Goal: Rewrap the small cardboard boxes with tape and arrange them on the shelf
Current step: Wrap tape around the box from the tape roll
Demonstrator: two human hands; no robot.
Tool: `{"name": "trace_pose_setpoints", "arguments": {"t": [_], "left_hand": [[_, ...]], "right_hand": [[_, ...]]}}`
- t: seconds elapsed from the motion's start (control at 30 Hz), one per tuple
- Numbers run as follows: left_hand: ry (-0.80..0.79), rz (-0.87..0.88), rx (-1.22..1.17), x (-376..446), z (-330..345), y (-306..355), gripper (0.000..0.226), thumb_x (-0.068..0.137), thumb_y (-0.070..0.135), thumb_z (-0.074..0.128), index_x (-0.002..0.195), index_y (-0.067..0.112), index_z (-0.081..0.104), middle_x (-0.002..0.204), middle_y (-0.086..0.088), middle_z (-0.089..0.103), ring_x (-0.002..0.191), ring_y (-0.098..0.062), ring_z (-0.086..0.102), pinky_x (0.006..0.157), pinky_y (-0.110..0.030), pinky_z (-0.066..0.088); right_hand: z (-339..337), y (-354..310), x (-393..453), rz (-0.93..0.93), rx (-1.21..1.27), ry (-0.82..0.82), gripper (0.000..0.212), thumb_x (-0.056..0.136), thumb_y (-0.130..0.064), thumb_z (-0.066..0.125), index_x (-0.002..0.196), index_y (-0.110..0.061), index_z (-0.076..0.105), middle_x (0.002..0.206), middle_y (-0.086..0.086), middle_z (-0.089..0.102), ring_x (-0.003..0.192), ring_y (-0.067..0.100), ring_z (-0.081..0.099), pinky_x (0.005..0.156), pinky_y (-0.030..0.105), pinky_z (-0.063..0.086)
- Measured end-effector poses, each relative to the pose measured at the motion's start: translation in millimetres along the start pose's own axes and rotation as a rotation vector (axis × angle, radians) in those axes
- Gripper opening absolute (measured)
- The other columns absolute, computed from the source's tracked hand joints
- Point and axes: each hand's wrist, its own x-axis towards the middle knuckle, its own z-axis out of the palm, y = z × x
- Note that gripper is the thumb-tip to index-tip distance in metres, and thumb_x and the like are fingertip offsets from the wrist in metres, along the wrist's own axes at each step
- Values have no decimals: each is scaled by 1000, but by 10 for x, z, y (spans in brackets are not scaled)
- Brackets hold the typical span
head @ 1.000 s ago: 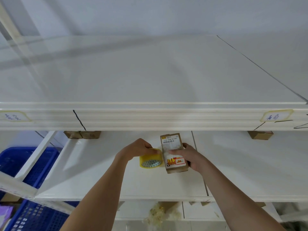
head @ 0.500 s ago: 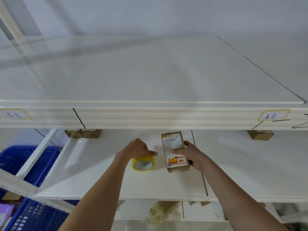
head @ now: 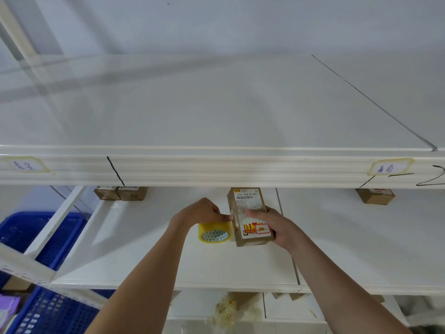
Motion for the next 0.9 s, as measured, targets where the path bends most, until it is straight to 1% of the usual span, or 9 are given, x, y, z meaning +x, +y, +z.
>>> {"name": "trace_pose_setpoints", "arguments": {"t": [0.1, 0.17, 0.27, 0.33, 0.47, 0.57, 0.67, 0.77, 0.9], "left_hand": [[-18, 34, -35, -43, -34, -3, 52, 78, 73, 66, 89, 24, 75, 88, 5, 71, 84, -12, 67, 77, -25, 54], [-15, 62, -80, -53, -20, -19, 52, 77, 70, 70, 98, 23, 76, 92, 6, 72, 84, -11, 67, 74, -23, 53], [13, 79, -162, -71, 37, -59, 55, 73, 69, 75, 104, 25, 76, 99, 4, 72, 90, -14, 69, 80, -28, 57], [36, 80, -196, -84, 63, -51, 56, 70, 71, 76, 100, 25, 76, 98, 4, 73, 91, -15, 70, 82, -30, 58], [105, 101, -159, -105, 42, 17, 54, 70, 73, 75, 96, 25, 76, 94, 4, 73, 85, -13, 69, 73, -27, 56], [140, 122, -111, -116, 34, 85, 53, 74, 66, 76, 101, 21, 77, 88, 6, 69, 82, -13, 67, 66, -23, 50], [123, 126, -67, -122, 49, 116, 47, 78, 60, 76, 103, 20, 77, 84, 5, 66, 77, -11, 64, 61, -20, 45], [99, 76, -141, -116, 101, 67, 46, 77, 63, 75, 93, 21, 78, 87, 2, 72, 77, -12, 68, 66, -23, 53], [-2, 71, -290, -174, 99, 5, 40, 78, 61, 76, 74, 21, 75, 74, 4, 69, 71, -14, 64, 69, -28, 48]], "right_hand": [[-12, -9, -15, 35, 27, -24, 37, 91, -30, 71, 123, -12, 66, 112, 16, 75, 96, 29, 74, 79, 40, 60], [-34, -16, -13, 39, 4, -32, 42, 88, -31, 73, 123, -9, 66, 113, 16, 74, 98, 31, 74, 82, 44, 60], [-62, -7, 27, 16, -68, -3, 55, 80, -32, 78, 126, -6, 64, 112, 16, 74, 103, 33, 72, 93, 52, 57], [-51, -10, 39, 8, -94, 18, 57, 82, -36, 77, 126, -4, 63, 113, 16, 74, 105, 33, 72, 96, 54, 55], [60, -24, 40, 8, -214, 62, 54, 83, -52, 74, 120, -15, 57, 112, 9, 74, 101, 26, 73, 85, 42, 60], [131, 9, 86, -3, -322, 66, 56, 75, -52, 83, 115, -16, 66, 103, 6, 77, 97, 22, 74, 91, 42, 59], [131, 7, 116, 24, -367, 112, 55, 69, -46, 89, 111, -15, 71, 96, 5, 78, 94, 21, 75, 91, 42, 59], [121, -52, 93, 23, -379, 126, 47, 67, -40, 91, 103, -18, 71, 93, 2, 79, 91, 19, 75, 81, 37, 61], [86, -104, 75, 8, -382, 157, 44, 72, -35, 89, 106, -15, 72, 91, 3, 79, 85, 19, 76, 65, 28, 57]]}}
